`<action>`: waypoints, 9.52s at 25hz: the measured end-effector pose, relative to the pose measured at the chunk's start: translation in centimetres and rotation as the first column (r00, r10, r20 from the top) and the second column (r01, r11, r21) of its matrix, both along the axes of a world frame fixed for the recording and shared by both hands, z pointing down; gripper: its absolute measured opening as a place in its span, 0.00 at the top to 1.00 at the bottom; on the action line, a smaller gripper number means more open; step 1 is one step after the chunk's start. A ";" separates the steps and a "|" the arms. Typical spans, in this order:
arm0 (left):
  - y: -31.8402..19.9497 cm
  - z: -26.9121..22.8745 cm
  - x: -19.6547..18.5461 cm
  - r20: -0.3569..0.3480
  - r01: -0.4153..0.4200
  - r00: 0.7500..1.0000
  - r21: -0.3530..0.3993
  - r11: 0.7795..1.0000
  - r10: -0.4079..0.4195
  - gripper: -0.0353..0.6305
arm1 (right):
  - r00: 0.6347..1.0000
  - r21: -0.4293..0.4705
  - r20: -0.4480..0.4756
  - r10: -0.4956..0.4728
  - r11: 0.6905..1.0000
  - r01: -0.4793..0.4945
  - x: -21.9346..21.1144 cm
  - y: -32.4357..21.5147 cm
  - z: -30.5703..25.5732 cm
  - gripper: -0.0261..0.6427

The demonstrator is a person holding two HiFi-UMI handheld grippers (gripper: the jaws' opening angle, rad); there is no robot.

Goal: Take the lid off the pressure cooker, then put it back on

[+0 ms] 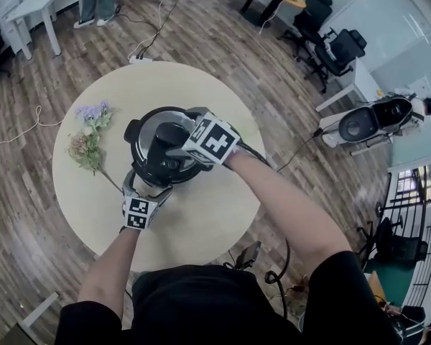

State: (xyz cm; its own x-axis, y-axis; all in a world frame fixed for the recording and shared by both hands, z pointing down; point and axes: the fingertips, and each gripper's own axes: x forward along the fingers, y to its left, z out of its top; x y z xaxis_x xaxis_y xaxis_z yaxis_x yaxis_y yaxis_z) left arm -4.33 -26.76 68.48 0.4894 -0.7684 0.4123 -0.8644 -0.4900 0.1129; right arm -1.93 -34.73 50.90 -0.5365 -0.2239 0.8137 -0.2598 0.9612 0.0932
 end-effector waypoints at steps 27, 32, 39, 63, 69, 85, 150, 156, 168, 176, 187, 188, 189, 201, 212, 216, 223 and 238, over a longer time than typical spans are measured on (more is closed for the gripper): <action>-0.3 0.2 0.1 0.005 0.002 1.000 -0.025 1.000 -0.002 0.06 | 0.945 -0.187 -0.323 -0.050 0.982 -0.012 -1.3 -0.8 4.8 0.53; -0.2 0.0 0.2 0.005 0.008 1.000 -0.027 1.000 -0.008 0.06 | 0.934 -0.191 -0.358 -0.004 0.979 -0.069 -1.2 -0.8 4.7 0.53; 0.0 -0.2 0.3 0.003 0.011 1.000 -0.029 1.000 -0.011 0.06 | 0.913 -0.202 -0.394 0.107 0.959 -0.200 -0.9 -1.1 4.6 0.53; 0.0 -0.1 0.3 -0.002 0.014 1.000 -0.025 1.000 -0.014 0.06 | 0.801 -0.233 -0.402 0.443 0.797 -0.558 -0.6 -1.9 5.1 0.53; 0.0 0.2 0.5 -0.004 0.023 1.000 -0.024 0.999 -0.023 0.06 | 0.802 -0.230 -0.398 0.445 0.798 -0.557 -0.5 -1.8 5.4 0.53; -0.2 0.5 0.4 0.003 0.014 1.000 -0.027 1.000 -0.014 0.06 | 0.796 -0.239 -0.407 0.448 0.789 -0.566 -0.2 -2.1 4.7 0.54; -0.2 0.4 0.0 0.014 0.012 1.000 -0.056 0.998 -0.011 0.06 | 0.515 -0.268 -0.487 0.706 0.440 -0.857 29.2 11.2 23.0 0.53; -0.3 0.4 0.1 0.018 0.009 1.000 -0.061 0.998 -0.008 0.06 | 0.527 -0.264 -0.452 0.719 0.457 -0.850 28.4 11.8 24.8 0.53; -0.2 0.4 0.2 0.022 0.011 1.000 -0.067 0.998 -0.010 0.06 | 0.541 -0.282 -0.432 0.722 0.461 -0.841 27.9 11.9 24.7 0.53; -0.2 0.6 0.3 0.021 0.010 1.000 -0.069 0.998 -0.008 0.06 | 0.529 -0.271 -0.426 0.734 0.454 -0.849 28.3 11.7 24.8 0.52; -0.3 0.3 0.1 0.022 0.010 1.000 -0.073 0.997 -0.008 0.06 | 0.501 -0.290 -0.440 0.746 0.410 -0.865 30.1 10.3 22.4 0.53; -0.3 0.4 0.1 0.022 0.009 1.000 -0.073 0.997 -0.008 0.06 | 0.499 -0.298 -0.440 0.747 0.403 -0.865 30.4 10.0 21.8 0.53; -0.2 0.4 0.2 0.022 0.009 1.000 -0.072 0.997 -0.008 0.06 | 0.496 -0.304 -0.440 0.748 0.396 -0.866 30.9 9.6 21.0 0.53; -0.3 0.3 0.2 0.017 0.009 1.000 -0.066 0.998 -0.008 0.06 | 0.462 -0.255 -0.423 0.779 0.387 -0.886 35.3 0.3 3.1 0.53; -0.3 0.4 0.1 0.018 0.012 1.000 -0.065 0.998 -0.011 0.06 | 0.573 -0.290 -0.291 0.766 0.500 -0.816 22.5 -9.2 -9.4 0.53; -0.2 0.1 0.4 0.020 0.007 1.000 -0.072 0.997 -0.005 0.06 | 0.643 -0.326 -0.278 0.714 0.559 -0.762 15.2 -9.8 -8.1 0.53; 0.1 2.2 -1.1 0.007 0.008 1.000 -0.051 0.999 -0.008 0.06 | 0.739 -0.376 -0.318 0.594 0.636 -0.674 2.5 -6.6 -0.5 0.53; -0.5 0.2 0.3 0.005 0.011 1.000 -0.055 0.998 -0.010 0.06 | 0.754 -0.317 -0.439 0.488 0.701 -0.639 0.1 -3.8 3.1 0.53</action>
State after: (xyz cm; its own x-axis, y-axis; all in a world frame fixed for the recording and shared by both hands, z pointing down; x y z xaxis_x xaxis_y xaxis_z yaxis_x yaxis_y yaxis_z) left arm -4.05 -27.24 68.69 0.4793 -0.7494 0.4568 -0.8701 -0.4740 0.1352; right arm -1.80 -38.55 54.00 -0.1373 0.0034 0.9905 -0.7954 0.5956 -0.1123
